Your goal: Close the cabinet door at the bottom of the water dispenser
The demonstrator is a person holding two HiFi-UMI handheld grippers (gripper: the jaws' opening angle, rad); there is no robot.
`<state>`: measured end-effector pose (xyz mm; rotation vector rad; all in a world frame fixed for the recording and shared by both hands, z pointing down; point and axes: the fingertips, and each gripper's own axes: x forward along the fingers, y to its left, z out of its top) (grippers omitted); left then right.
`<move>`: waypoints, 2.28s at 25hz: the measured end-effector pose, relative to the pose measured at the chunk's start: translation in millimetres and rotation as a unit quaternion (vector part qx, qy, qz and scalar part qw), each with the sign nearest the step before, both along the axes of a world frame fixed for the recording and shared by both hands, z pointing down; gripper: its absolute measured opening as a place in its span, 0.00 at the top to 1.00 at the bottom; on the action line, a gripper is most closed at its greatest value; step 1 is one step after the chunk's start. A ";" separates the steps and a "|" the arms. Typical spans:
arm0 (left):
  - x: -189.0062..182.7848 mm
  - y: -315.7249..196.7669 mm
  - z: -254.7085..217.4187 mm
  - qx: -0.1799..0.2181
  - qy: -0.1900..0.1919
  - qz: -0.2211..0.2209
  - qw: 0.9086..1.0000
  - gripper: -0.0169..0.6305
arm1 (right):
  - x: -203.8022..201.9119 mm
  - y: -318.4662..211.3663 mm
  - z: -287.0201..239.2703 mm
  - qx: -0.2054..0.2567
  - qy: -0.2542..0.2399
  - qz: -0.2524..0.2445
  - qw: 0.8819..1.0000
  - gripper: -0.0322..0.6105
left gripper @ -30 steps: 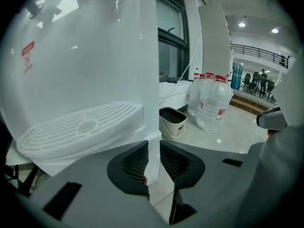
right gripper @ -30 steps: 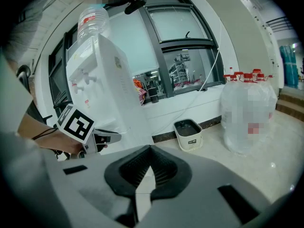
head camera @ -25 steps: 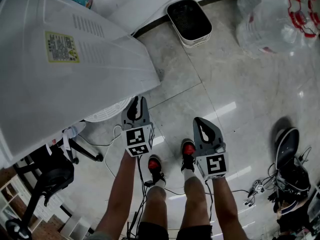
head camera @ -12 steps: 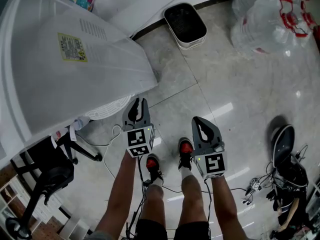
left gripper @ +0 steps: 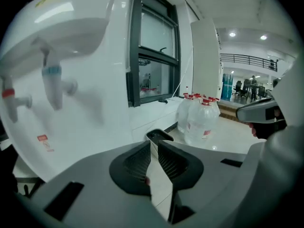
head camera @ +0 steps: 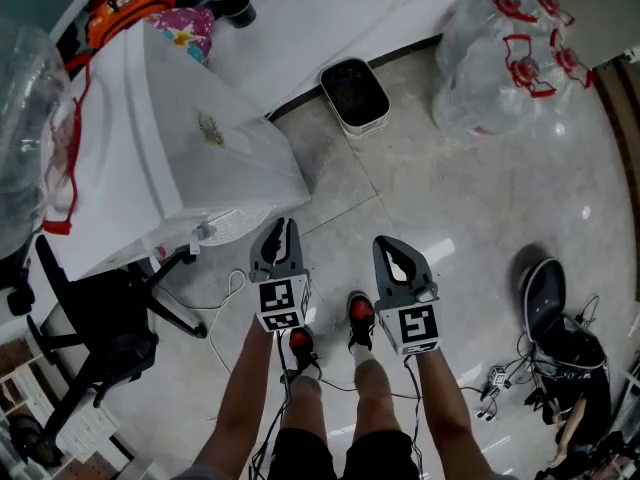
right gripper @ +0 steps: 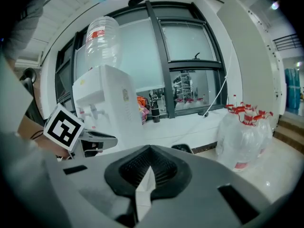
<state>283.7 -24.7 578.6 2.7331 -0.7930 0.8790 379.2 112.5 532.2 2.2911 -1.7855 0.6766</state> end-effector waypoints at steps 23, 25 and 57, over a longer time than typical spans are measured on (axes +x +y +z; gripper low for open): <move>-99.8 35.8 -358.3 0.120 0.112 -0.070 0.984 0.91 | -83.0 -17.7 -332.2 0.143 0.050 -0.093 0.984 0.93; -117.1 38.8 -378.0 0.124 0.117 -0.083 0.982 0.91 | -98.4 -18.6 -352.8 0.150 0.053 -0.111 0.981 0.93; -258.1 78.4 -487.3 0.173 0.140 -0.165 0.961 0.91 | -222.3 0.8 -453.9 0.189 0.091 -0.217 0.953 0.93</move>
